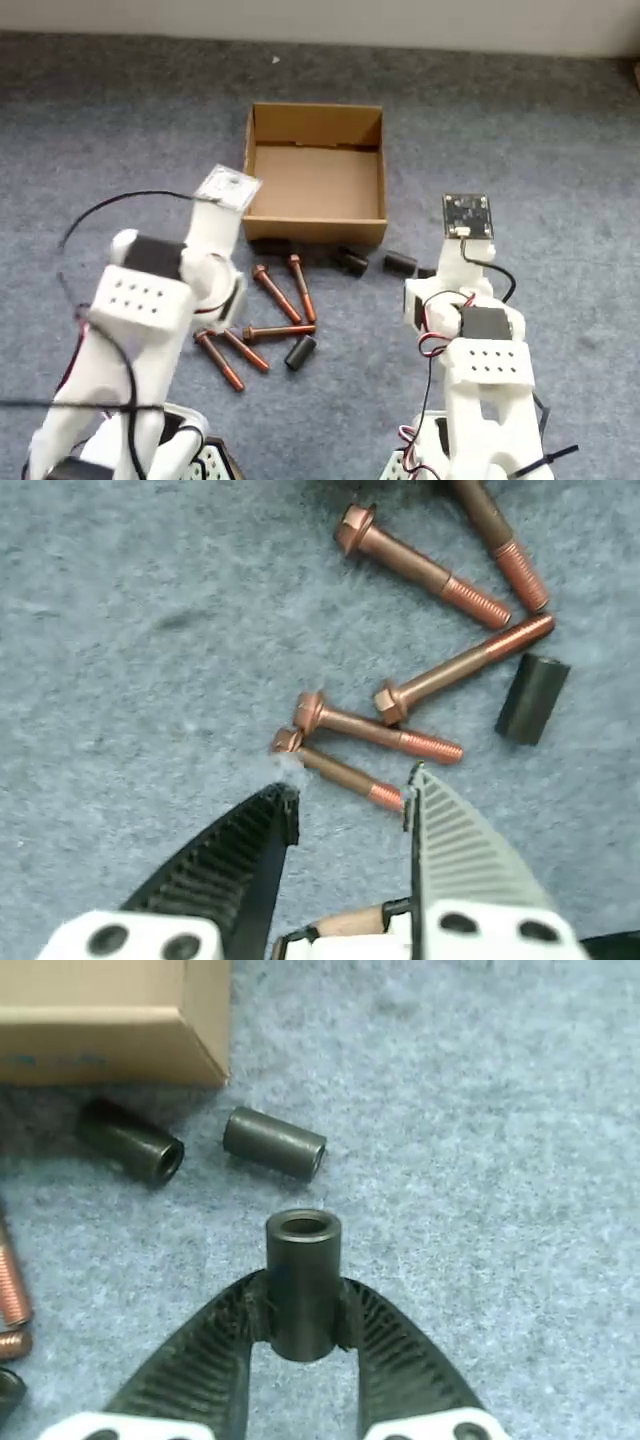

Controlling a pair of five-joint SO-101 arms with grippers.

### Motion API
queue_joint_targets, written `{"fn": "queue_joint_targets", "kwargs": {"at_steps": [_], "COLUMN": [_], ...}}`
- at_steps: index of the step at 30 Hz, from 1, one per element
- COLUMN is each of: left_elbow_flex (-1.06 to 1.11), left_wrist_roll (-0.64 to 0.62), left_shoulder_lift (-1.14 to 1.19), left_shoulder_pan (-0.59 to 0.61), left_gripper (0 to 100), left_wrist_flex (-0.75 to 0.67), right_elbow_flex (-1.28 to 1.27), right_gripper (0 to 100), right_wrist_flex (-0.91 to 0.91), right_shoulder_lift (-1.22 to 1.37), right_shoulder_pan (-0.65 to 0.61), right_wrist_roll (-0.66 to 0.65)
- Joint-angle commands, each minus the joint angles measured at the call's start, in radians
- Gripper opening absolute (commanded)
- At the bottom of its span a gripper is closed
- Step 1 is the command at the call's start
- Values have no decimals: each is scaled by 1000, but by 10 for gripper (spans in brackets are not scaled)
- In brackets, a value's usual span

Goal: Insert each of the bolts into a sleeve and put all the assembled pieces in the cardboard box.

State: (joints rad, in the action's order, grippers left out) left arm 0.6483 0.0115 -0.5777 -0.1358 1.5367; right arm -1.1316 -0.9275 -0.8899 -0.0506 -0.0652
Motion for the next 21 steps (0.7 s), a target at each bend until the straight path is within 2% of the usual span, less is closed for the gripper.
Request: {"fn": "queue_joint_targets", "kwargs": {"at_steps": [1,5,8,13,21], "left_elbow_flex": [-53,-50,-54,-56,-117], "left_wrist_roll": [-196,-331,-376,-388,-390], "left_shoulder_lift": [136,228,318,460,507], "left_shoulder_pan": [-130,-189,-189,-185,-99], "left_gripper": [214,214,214,214,214], "left_wrist_flex": [-106,-201,-261,-379,-423], "right_elbow_flex": [5,5,5,5,5], "right_gripper": [5,5,5,5,5], "right_wrist_flex": [19,19,19,19,19], "right_shoulder_lift": [-18,-18,-18,-18,-18], "right_shoulder_pan": [12,12,12,12,12], "right_wrist_roll": [9,9,9,5,2]}}
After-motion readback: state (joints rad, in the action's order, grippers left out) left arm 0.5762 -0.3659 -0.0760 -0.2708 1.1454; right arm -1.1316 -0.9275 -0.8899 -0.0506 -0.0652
